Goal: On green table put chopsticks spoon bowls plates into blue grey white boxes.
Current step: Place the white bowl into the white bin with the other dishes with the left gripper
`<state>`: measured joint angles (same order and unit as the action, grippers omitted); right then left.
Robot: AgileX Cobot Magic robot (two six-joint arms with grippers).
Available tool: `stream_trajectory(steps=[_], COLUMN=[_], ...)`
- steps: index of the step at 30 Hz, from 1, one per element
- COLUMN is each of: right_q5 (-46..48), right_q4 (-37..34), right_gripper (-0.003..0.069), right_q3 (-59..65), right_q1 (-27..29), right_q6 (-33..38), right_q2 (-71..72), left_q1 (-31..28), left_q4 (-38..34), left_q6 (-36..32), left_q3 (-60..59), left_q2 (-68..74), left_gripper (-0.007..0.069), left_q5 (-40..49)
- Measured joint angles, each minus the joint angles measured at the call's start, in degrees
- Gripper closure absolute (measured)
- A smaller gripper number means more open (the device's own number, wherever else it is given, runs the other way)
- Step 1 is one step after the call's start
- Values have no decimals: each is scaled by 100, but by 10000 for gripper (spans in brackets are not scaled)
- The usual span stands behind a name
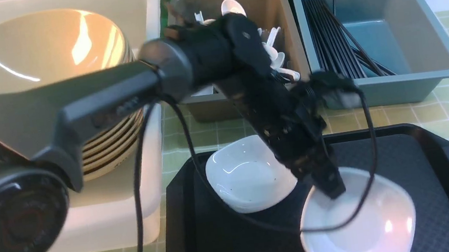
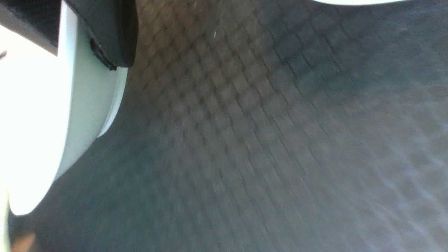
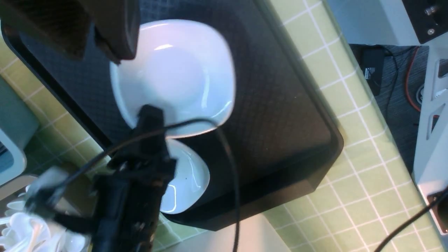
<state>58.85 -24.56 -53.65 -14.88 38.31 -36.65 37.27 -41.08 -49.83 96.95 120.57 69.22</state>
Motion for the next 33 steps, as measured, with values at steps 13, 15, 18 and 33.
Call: stream_trajectory(steps=[13,15,18,33], right_q5=[-541,-702,-836,-794], right_q4=[-124,-277,-820,-1690], right_gripper=[508,508,508,637], right_q3=[0,0,-31,-1200], right_q1=[0,0,0,-1141], right_q6=[-9,156,625,1433], right_q2=[-27,-80,-293,-1982], left_q1=[-1223,-1599,-2439,-8376], left_q4=[-214,-213,-229,-2171], left_q6=[981,1094,1354,1472], left_q3=[0,0,-72,-2718], left_q2=[-1693,-2018,-2621,-4512], left_gripper=[609,609,609,609], left_q5=[62,71,81,-142])
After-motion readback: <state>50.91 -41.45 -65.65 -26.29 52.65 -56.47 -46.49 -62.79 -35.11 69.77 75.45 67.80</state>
